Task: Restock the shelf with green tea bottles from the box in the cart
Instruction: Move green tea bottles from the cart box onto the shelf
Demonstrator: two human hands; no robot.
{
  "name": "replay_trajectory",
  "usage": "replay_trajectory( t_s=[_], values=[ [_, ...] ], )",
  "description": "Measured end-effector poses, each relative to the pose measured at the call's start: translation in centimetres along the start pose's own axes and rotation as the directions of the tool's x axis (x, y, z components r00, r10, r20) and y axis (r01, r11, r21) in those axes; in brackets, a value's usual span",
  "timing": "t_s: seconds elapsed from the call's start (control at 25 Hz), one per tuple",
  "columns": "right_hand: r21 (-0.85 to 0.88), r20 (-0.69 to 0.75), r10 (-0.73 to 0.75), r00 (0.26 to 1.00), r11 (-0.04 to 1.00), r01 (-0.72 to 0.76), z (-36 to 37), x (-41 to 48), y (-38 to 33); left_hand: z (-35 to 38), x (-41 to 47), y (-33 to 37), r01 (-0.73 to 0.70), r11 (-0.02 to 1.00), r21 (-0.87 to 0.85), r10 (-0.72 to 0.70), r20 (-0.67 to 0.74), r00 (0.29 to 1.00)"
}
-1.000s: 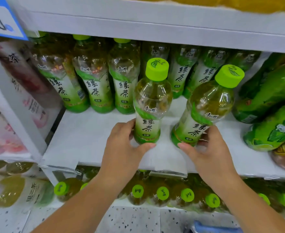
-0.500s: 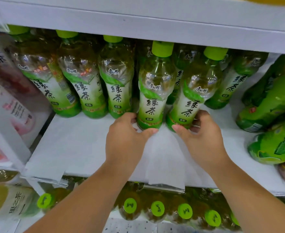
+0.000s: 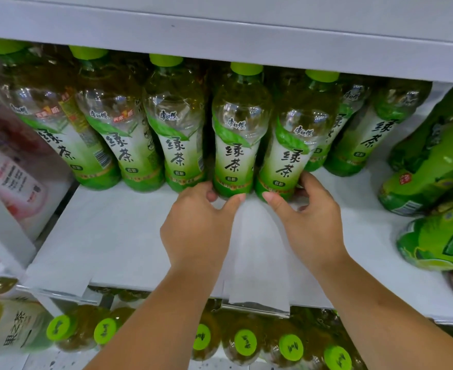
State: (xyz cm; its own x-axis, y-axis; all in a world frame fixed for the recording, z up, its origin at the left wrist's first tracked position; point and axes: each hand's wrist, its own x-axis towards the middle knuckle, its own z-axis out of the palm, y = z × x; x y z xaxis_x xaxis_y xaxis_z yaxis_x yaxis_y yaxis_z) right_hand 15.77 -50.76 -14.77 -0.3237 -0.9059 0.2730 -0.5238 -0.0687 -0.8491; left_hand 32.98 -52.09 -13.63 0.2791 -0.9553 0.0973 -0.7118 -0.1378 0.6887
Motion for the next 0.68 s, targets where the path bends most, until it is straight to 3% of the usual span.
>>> replay_trajectory(
  t_s=[0.68],
  values=[
    [-0.249,0.11,0.057,0.992,0.968,-0.028,-0.01,0.15,0.27,0.05,-0.26,0.08,-0.001,1.0,-0.013,0.001,0.01,1.0]
  ],
)
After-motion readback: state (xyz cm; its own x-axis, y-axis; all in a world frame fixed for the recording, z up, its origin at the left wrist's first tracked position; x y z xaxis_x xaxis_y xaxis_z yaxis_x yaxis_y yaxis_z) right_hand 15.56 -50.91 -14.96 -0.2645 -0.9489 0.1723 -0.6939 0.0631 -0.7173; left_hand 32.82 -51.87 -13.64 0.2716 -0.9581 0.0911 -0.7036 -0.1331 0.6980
